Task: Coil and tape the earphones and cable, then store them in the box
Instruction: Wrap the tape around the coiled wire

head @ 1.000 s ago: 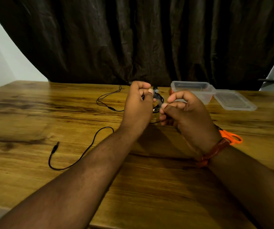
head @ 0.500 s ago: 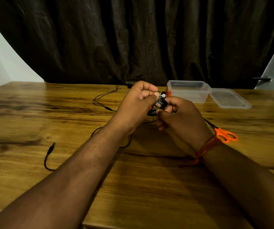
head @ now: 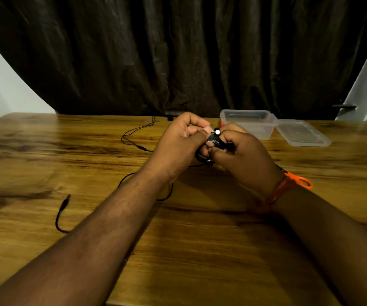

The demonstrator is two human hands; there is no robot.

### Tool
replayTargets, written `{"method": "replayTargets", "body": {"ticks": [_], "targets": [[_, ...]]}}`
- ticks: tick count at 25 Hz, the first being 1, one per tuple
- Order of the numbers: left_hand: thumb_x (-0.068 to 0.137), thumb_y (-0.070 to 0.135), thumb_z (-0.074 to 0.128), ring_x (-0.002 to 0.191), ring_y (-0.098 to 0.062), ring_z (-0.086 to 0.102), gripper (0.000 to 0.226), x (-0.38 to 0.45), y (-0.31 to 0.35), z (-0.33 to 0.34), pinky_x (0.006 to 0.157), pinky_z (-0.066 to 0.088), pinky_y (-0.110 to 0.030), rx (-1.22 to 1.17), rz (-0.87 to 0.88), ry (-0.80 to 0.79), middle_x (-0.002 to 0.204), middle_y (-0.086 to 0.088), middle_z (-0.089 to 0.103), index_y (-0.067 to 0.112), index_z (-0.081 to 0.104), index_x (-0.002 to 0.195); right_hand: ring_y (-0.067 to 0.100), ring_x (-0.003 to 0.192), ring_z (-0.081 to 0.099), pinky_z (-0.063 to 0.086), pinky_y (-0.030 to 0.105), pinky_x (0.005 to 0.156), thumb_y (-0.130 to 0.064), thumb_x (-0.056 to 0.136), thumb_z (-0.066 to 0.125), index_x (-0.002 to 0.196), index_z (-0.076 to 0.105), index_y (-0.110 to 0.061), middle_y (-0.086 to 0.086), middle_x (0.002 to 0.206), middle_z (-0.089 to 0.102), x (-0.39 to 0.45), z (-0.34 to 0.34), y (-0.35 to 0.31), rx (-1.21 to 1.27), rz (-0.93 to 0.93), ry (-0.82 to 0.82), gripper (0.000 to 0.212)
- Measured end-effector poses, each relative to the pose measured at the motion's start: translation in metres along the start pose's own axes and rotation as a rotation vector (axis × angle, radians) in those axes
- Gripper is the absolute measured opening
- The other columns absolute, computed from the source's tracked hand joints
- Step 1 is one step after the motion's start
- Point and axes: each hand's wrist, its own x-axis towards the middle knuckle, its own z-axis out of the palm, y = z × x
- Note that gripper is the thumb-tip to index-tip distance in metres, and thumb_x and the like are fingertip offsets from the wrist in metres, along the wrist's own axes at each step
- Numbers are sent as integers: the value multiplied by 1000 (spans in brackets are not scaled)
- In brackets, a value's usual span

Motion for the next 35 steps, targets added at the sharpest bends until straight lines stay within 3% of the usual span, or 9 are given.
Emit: {"method": "replayTargets", "body": {"ticks": [3,6,9,14,18,23,30,33,35], "targets": [[97,1,53,48,-5,56,12,-1,-1,1,54,49,-21,-15,-58,15,57,4,63,12,54,92,11,83,63,53,31,73,-13,82,71,94,63,-9,1,92,65,-1,-1,2,291,119,-74,15],[97,2,52,48,-6,55,10,-1,-1,2,55,49,-22,-52,-103,34,58,2,62,11,55,93,12,87,69,56,27,80,10,81,67,111,55,-9,1,92,70,-2,-4,-4,720,197,-95,37],[97,1,51,47,-5,51,12,-2,1,1,50,47,-20,-72,-138,60,61,1,60,11,55,92,27,89,69,56,38,86,3,78,67,117,51,-3,19,96,68,-2,-9,-7,887,213,-178,43],[96,2,51,48,-7,49,13,-4,5,2,49,46,-20,-118,-223,49,63,-1,58,13,56,91,31,96,67,54,40,90,-4,78,66,119,51,-5,18,101,70,-1,-16,-2,950,241,-307,44],[95,0,49,47,-5,50,14,-4,4,2,61,46,-28,-111,-252,17,65,-1,59,12,56,91,27,93,68,57,29,77,-3,81,63,124,46,-2,18,104,67,1,-21,0,969,281,-360,46],[95,-1,48,46,-3,49,15,-5,5,2,62,47,-27,-109,-283,-1,71,-3,58,11,57,91,28,98,68,56,33,82,-3,78,66,130,43,-4,20,110,65,1,-26,3,1000,327,-438,57],[95,2,50,46,-1,46,12,-5,1,6,53,42,-20,-45,-239,32,68,1,59,13,56,95,42,112,61,45,57,101,2,88,62,117,55,5,27,115,65,2,-16,3,632,417,-339,30],[95,1,49,43,-1,46,11,-5,-1,9,59,43,-27,-24,-214,47,67,0,58,10,55,95,29,94,70,57,47,77,0,90,59,112,54,5,19,104,70,1,-15,-2,575,418,-335,22],[95,0,49,42,-1,45,11,-5,-1,11,55,44,-24,-22,-203,53,69,-3,58,9,54,95,21,85,69,55,37,65,1,91,56,108,54,0,12,93,71,0,-13,-7,580,416,-312,17]]}}
